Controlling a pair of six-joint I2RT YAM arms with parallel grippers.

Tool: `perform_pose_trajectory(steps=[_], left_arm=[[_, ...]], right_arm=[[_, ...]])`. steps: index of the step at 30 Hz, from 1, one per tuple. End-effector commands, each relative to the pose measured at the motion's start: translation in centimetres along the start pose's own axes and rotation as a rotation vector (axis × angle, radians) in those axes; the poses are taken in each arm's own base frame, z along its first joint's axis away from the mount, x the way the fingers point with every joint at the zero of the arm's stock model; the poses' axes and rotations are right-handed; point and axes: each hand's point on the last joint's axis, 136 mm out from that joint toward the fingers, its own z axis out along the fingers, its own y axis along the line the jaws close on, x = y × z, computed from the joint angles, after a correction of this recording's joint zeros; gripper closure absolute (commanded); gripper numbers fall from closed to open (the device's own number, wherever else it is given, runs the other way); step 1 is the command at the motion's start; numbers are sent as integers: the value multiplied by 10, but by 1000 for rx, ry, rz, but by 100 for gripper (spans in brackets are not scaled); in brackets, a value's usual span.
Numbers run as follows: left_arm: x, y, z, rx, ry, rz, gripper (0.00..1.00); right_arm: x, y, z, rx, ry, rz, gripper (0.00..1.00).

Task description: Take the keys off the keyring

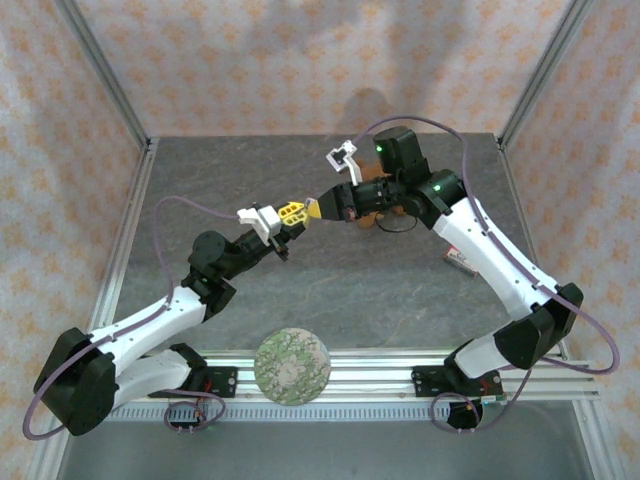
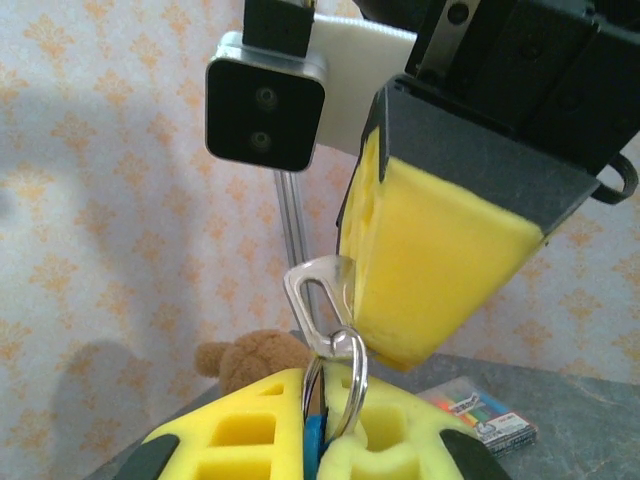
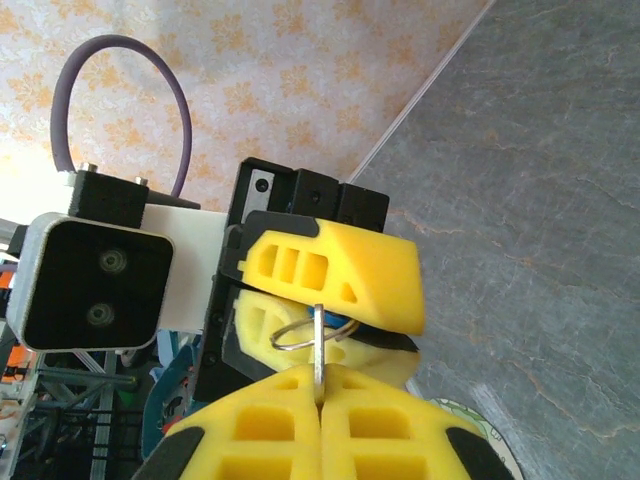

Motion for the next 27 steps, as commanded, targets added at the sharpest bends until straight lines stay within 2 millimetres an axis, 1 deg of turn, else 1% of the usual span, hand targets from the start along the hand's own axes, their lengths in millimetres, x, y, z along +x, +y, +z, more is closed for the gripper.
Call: perform_pose_trajectory(steps=[1, 7, 15, 21, 22, 24, 27], left_arm=[[-26, -8, 1, 40, -44, -2, 100], [-26, -6, -1, 27, -1, -62, 100], [-24, -5, -2, 23, 57, -127, 100], [-23, -2, -2, 18, 91, -176, 100], [-23, -1, -2, 14, 93, -181, 100], [-23, 0, -3, 10, 94, -189, 100], [-24, 0, -3, 17, 91, -197, 100]], right_arm=[[-9, 12, -15, -1, -69, -63, 100], [-11, 10, -23, 50, -124, -151, 100], [-16, -5, -36, 180, -235, -271, 100], [-18, -4, -48, 235, -320, -401, 100], [-19, -6, -48, 240, -325, -414, 100], [-18, 1, -56, 246, -360, -467, 100], [-15, 3, -58, 247, -380, -518, 100]])
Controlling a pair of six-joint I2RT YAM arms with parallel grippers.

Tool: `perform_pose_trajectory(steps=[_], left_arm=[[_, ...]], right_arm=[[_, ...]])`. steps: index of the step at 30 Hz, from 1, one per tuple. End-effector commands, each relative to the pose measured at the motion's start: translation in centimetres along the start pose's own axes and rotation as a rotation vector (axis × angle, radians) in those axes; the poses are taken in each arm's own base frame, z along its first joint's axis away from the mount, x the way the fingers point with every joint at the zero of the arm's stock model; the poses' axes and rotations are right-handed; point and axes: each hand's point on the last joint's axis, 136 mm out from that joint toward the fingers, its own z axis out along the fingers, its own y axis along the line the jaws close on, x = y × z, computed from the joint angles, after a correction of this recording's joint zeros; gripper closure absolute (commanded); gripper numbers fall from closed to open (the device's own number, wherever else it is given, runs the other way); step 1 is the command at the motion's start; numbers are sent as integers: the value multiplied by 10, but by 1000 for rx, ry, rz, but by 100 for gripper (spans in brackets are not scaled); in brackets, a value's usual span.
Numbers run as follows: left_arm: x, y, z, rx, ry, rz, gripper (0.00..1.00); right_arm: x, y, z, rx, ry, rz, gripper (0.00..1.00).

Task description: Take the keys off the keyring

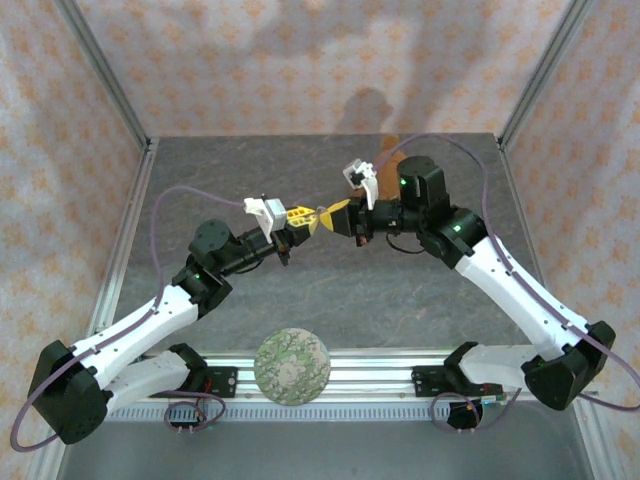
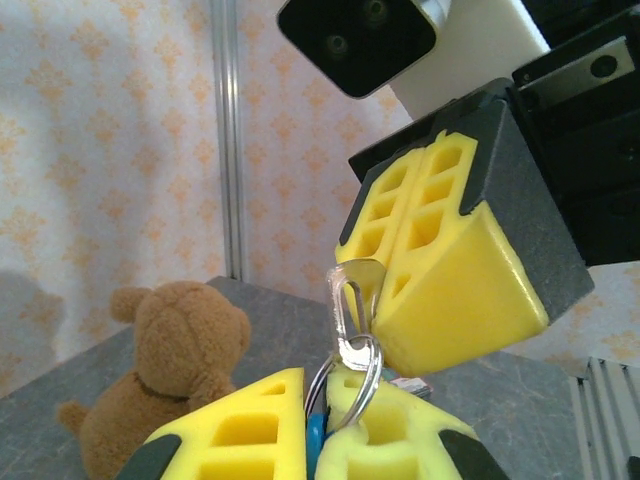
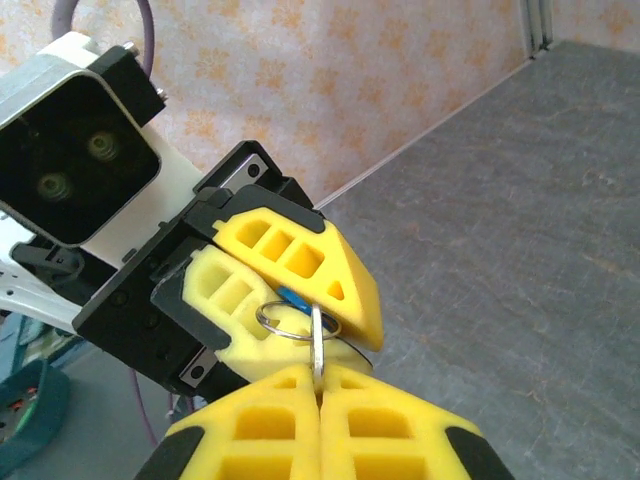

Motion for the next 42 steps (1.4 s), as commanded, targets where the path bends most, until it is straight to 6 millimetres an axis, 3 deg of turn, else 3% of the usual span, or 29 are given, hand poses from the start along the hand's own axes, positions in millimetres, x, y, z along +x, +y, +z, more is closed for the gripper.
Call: perform_pose_trajectory(steps=[1, 8, 22, 42], left_arm=[[-24, 13, -11, -66, -54, -10, 100], [-27, 15, -12, -70, -59, -16, 100], [-35, 22, -15, -67, -94, -56, 100], [-36, 27, -13, -61, -52, -78, 100]], right_arm=[[-35, -9, -30, 140, -165, -158, 100], [-31, 0, -35, 132, -192, -265, 100], [2, 21, -28, 84, -137, -495, 100], [59, 49, -21, 16, 107, -799, 100]])
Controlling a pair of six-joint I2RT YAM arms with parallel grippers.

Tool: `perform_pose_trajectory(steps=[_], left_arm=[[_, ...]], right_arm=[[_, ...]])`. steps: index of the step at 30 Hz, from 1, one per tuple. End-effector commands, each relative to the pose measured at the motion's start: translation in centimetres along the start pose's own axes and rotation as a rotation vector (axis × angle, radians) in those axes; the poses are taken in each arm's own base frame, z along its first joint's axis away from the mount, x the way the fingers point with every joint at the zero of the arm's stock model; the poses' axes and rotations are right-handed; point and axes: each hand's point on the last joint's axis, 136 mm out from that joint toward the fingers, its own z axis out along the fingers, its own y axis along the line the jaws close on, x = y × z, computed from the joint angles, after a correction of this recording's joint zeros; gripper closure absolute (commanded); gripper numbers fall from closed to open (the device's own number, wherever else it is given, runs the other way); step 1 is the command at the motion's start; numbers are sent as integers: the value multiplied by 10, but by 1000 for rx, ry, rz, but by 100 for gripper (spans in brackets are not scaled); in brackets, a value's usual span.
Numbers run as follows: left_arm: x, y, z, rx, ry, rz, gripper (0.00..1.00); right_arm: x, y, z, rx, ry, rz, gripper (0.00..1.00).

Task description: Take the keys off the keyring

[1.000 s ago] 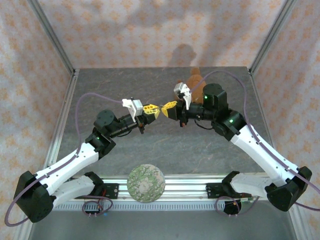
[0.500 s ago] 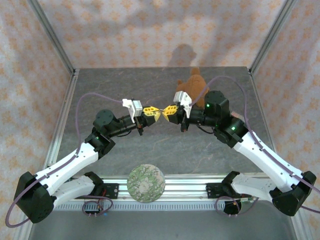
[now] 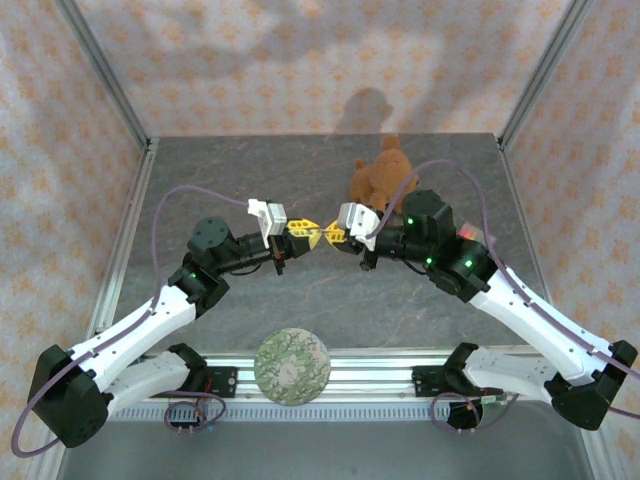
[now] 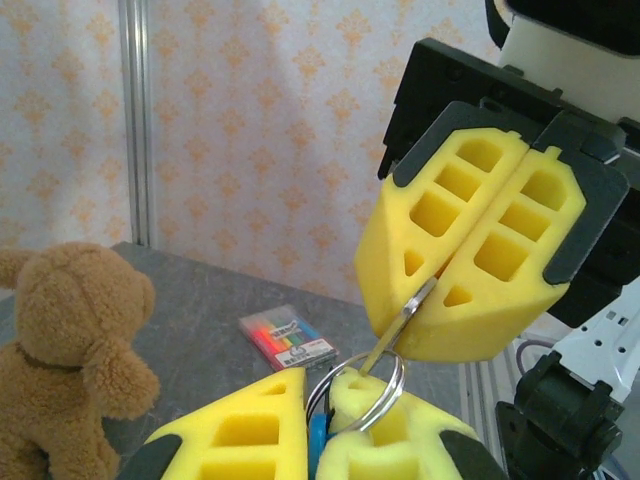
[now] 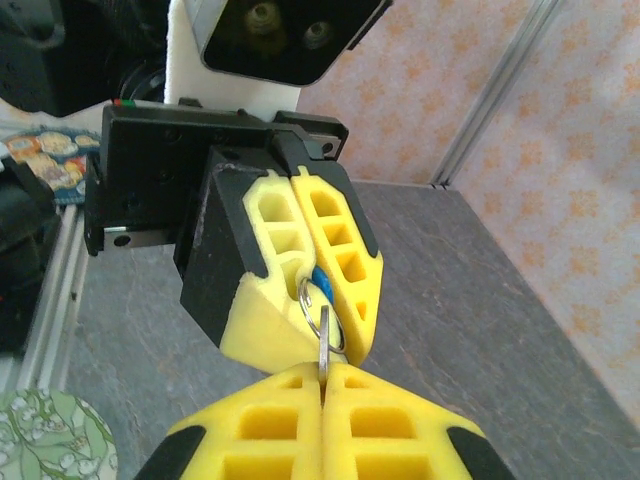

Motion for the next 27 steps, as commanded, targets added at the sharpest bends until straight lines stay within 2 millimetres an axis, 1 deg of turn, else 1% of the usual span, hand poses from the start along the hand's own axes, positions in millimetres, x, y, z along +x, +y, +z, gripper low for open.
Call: perform_pose_trajectory(steps=[1, 8, 21, 27], left_arm=[[-51, 42, -16, -215, -129, 41, 100], [-52, 45, -17, -221, -123, 38, 100], [-55, 56, -19, -222, -137, -9, 100], [-55, 67, -19, -223, -146, -54, 100]], right_arm=[[10, 40, -18, -143, 77, -64, 100], [13, 57, -20, -196, 123, -162, 100], [18, 68, -21, -251, 122, -214, 100], [24, 72, -16, -260, 129, -264, 100]])
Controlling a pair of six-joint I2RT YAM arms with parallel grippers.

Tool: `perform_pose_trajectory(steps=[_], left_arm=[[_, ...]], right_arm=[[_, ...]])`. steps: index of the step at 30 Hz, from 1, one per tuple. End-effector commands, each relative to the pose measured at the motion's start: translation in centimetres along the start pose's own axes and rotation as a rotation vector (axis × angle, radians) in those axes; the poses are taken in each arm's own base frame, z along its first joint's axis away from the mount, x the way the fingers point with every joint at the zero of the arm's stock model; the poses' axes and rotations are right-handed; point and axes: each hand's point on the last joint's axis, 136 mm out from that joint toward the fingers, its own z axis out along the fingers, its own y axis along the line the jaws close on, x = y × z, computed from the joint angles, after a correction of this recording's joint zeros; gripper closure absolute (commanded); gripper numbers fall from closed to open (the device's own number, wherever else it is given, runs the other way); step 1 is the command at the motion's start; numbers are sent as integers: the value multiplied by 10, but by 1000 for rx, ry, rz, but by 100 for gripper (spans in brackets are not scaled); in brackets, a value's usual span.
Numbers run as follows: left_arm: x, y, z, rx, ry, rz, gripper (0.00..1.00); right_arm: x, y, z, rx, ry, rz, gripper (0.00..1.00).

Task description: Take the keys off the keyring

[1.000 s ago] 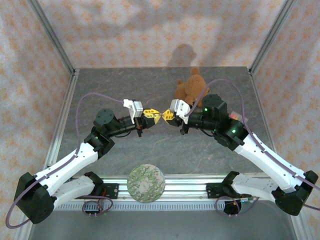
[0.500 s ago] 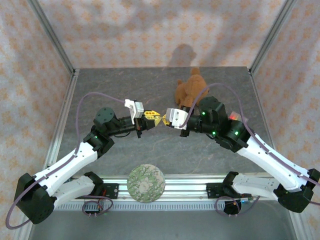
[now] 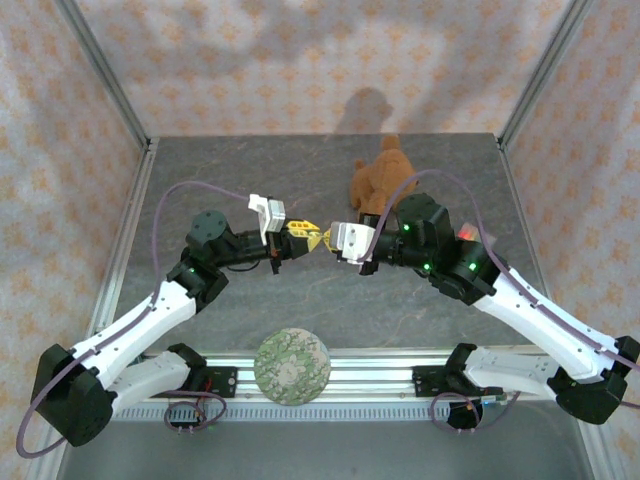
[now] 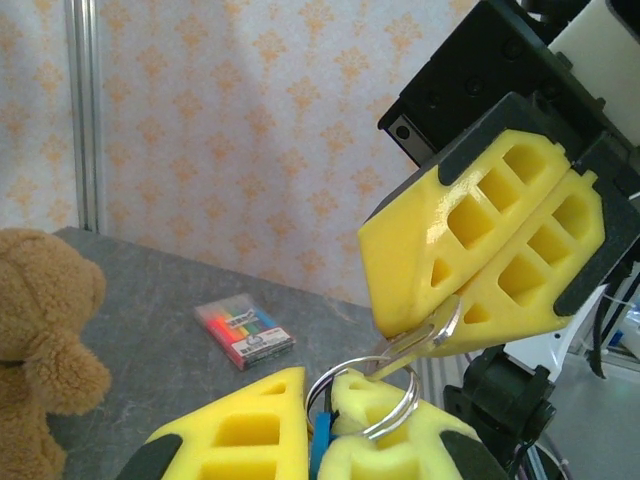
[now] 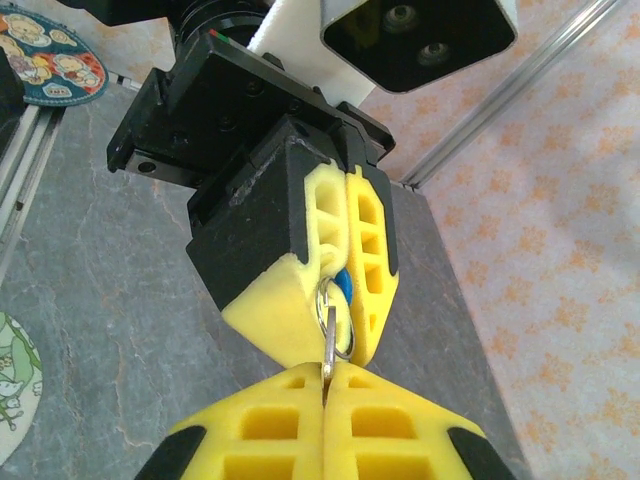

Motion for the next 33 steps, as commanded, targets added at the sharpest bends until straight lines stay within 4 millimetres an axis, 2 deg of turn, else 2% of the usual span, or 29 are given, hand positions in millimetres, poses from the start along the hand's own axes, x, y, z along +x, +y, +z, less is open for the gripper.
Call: perform_pose_trajectory(steps=[1, 8, 18, 32, 33], left_arm=[[-58, 68, -25, -307, -181, 9, 100], [-59, 78, -23, -305, -177, -17, 100], [-58, 89, -24, -303, -173, -38, 100], [-57, 87, -23, -283, -164, -33, 100], [-58, 86, -23, -278, -164, -31, 100]], right_arm=[[12, 67, -10, -266, 24, -13, 100], [15, 66, -3, -279, 44, -52, 100], [19, 80, 5, -344, 80, -132, 100], [11, 105, 21, -442, 99, -243, 100], [15, 109, 27, -458, 114, -253, 100]])
